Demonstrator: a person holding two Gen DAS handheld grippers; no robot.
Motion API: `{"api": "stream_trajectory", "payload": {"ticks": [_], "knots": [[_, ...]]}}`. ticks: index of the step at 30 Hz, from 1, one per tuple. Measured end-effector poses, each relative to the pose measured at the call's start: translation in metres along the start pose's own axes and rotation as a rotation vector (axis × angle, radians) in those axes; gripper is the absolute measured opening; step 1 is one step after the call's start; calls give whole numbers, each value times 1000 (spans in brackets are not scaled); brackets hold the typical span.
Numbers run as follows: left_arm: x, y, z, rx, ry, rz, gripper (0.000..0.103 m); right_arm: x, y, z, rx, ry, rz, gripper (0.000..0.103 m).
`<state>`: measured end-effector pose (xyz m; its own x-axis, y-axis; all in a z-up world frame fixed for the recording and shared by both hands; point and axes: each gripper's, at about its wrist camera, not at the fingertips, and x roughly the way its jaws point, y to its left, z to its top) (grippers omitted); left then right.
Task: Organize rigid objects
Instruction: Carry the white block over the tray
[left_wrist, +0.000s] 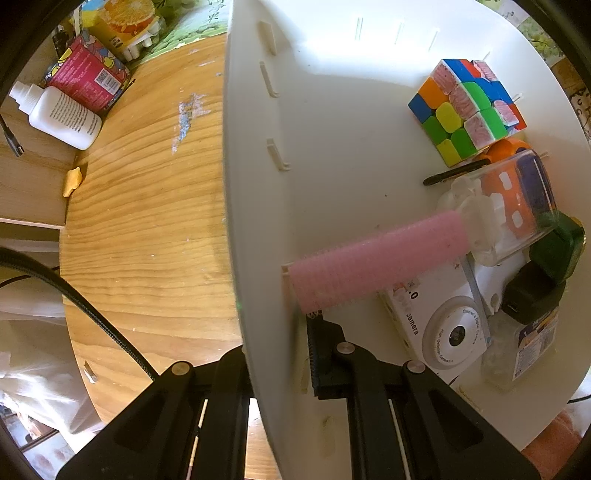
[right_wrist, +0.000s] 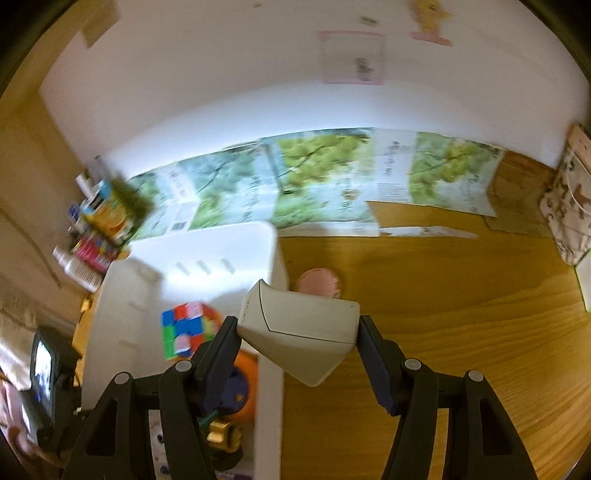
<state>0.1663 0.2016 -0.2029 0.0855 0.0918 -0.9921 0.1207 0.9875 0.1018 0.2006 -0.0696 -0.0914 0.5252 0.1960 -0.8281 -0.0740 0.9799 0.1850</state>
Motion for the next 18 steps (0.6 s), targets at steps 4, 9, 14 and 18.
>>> {"api": "stream_trajectory", "payload": {"ticks": [4,9,14,18], "knots": [[-1,1,-1,-3,-2,-5,10,-6,19,-6,-59,10,20,64],[-1,2,-1,-5,-5,-8,10,-11,37,-17,-93,42,69,64],[-1,2,-1,-3,-7,-8,10,-16,54,-34,-125,80,105,64],[-1,1,-2,3,-8,-7,10,-21,64,-44,-174,91,84,64]]}}
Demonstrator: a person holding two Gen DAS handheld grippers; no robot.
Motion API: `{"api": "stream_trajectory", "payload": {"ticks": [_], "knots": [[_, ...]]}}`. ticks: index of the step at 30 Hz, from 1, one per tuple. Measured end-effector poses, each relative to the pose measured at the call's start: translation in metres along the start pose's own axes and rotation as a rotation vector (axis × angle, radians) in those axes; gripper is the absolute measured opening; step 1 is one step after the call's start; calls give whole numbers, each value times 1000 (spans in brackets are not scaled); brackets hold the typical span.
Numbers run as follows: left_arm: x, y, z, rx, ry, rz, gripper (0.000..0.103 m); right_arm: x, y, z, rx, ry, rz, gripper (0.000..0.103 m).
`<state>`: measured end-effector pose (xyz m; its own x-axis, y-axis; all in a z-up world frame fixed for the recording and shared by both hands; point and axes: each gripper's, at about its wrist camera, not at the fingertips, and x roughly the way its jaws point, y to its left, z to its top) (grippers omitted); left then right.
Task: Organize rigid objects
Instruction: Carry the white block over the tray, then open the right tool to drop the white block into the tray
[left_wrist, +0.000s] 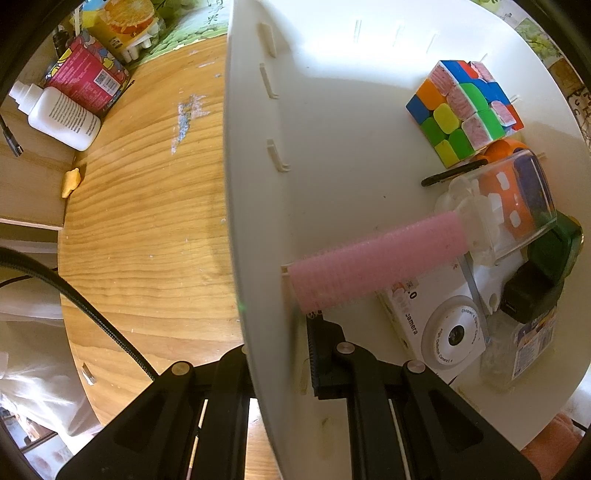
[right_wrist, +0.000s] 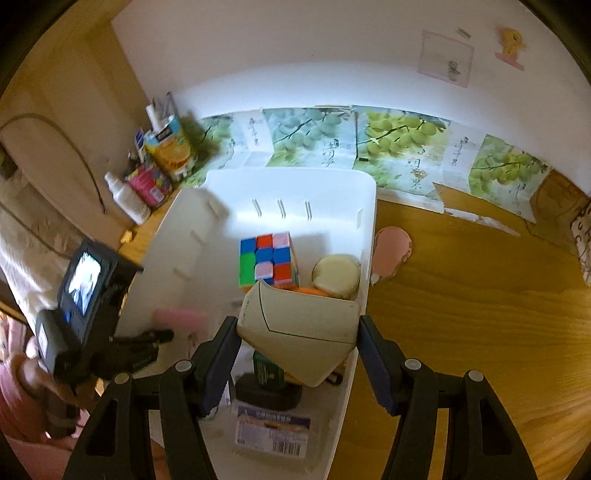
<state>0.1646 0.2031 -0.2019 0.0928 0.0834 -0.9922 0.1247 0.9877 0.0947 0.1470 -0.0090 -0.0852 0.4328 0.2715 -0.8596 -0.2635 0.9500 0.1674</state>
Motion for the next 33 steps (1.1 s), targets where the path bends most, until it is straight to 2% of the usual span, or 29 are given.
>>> {"api": "stream_trajectory", "payload": {"ticks": [18,23,33], "knots": [[-1,-6,-3,22,-3,9,10,2,23,-32,-36,82,41,65],[-1,-6,-3,22,-3,11,10,0,15,-33,-22,67,29,73],[2,-11,-2,17,8,26,10,-5,-19,-37,1,71,-22,73]]}}
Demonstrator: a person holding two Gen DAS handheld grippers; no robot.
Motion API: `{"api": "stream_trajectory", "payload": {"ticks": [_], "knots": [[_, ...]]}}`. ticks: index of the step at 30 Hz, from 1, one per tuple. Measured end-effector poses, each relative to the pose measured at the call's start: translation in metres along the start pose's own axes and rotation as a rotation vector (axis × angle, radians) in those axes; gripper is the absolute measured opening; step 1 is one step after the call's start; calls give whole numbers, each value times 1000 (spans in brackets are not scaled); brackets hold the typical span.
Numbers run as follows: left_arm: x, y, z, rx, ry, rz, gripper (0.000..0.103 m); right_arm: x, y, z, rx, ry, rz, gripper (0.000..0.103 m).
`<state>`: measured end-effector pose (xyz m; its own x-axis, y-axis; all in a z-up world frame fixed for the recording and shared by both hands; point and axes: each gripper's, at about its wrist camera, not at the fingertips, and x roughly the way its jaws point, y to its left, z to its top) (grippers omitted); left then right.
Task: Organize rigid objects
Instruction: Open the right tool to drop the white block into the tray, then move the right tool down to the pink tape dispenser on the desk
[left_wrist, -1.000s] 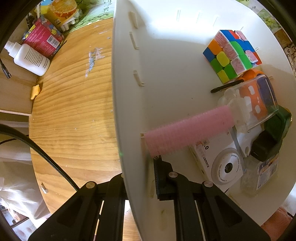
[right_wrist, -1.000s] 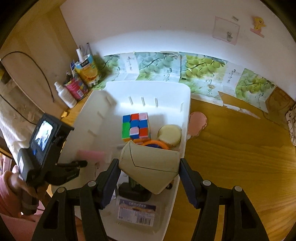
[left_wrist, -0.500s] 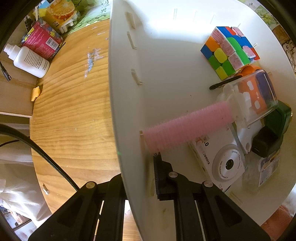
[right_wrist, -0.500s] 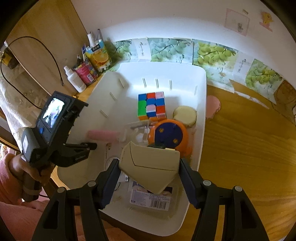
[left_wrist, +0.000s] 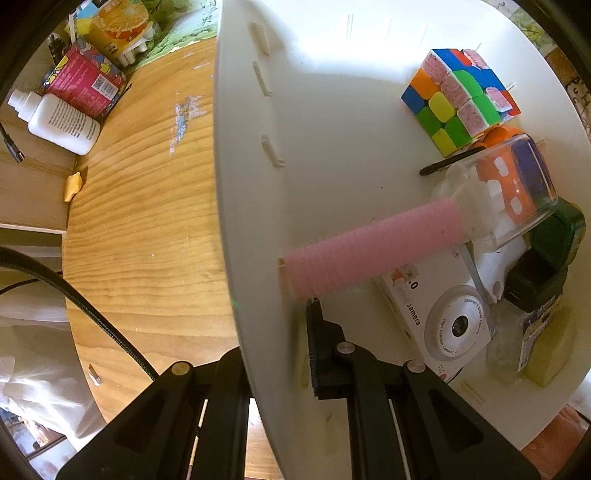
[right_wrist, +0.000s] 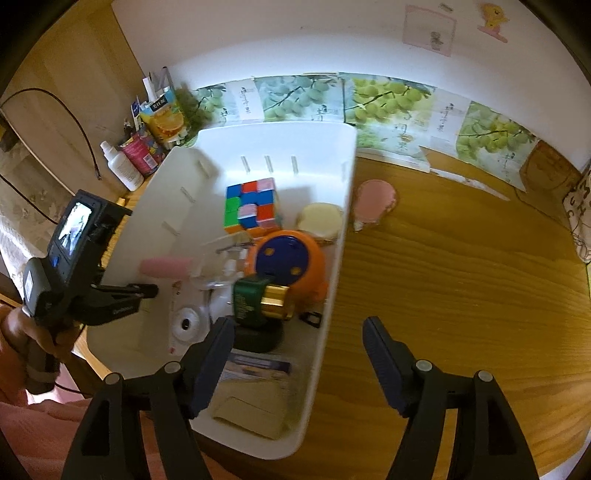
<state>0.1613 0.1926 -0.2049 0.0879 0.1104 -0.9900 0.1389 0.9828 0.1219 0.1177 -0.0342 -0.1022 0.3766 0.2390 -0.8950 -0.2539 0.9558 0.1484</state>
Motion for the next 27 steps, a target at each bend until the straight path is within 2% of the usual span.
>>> {"api": "stream_trajectory", "payload": {"ticks": [6,13,18,21,27], "knots": [[0,-4,2,-4,0,29,10,-6,-24,1,-82,-25,-38,73],[-2,-8,5,-40,-8,55,10,-13,-48,9,-238,-71,-32,73],[-5,-8,3,-56,-18,68,11,-6,-64,22,-361,-88,-4,74],[-7,-8,0,-78,-31,78,12,-2,-72,30,-423,-119,21,81],[-9,-13,-5,-92,-51,99,13,18,-87,52,-526,-154,62,81]]}}
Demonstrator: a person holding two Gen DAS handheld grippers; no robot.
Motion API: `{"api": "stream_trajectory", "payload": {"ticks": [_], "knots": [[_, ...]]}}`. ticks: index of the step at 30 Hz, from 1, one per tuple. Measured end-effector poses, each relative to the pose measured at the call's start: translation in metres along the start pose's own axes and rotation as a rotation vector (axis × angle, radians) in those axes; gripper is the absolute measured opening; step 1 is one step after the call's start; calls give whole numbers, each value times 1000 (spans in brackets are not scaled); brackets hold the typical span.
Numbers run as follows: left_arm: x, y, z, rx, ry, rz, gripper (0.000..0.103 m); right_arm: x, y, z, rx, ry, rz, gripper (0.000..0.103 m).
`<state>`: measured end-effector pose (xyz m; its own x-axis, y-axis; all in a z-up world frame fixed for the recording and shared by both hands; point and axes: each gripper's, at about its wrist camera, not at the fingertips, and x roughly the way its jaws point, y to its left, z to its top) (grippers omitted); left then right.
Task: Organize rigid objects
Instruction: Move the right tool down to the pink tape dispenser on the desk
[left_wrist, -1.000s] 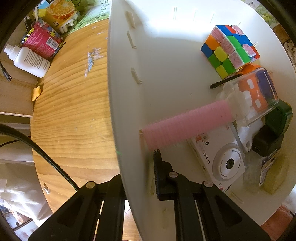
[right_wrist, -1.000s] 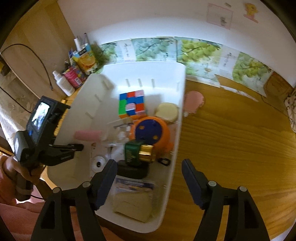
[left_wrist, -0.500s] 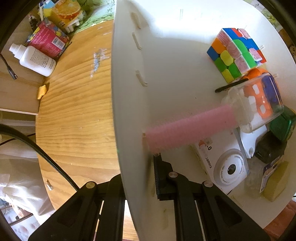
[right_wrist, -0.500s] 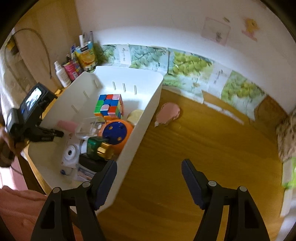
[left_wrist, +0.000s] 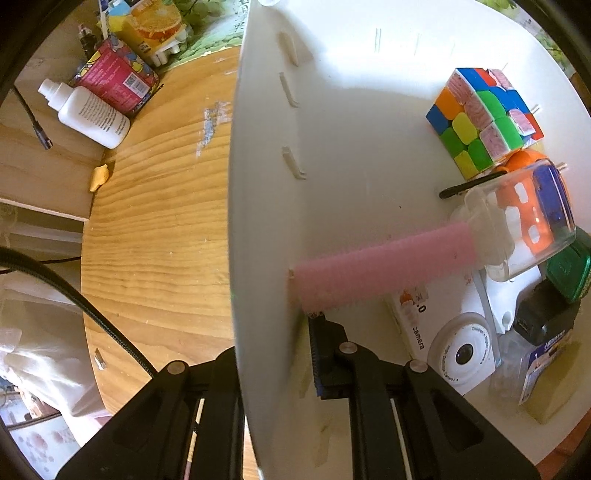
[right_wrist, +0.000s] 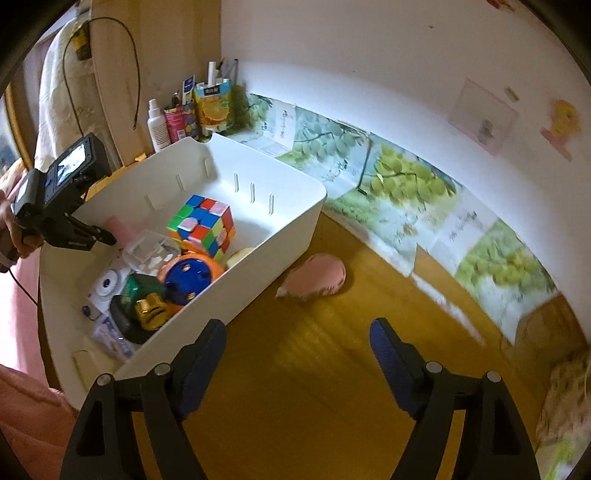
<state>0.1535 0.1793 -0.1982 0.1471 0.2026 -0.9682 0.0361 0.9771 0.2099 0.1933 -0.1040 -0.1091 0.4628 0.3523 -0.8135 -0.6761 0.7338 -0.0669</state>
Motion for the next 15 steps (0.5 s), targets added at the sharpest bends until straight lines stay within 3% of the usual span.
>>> {"api": "stream_trajectory", "payload": {"ticks": [7,10,11,15], "knots": [[-3,-6,1,0,7,31,16,35,-19,1,-100,-8,56,84],[-1,-11,2,-8,5,41,16,49,-25,0,-116,-6,82,94],[-1,-13,2,-12,5,44,16,53,-27,-1,-117,-7,90,102],[-3,-16,4,-24,5,52,16,66,-30,-3,-160,-29,121,103]]}}
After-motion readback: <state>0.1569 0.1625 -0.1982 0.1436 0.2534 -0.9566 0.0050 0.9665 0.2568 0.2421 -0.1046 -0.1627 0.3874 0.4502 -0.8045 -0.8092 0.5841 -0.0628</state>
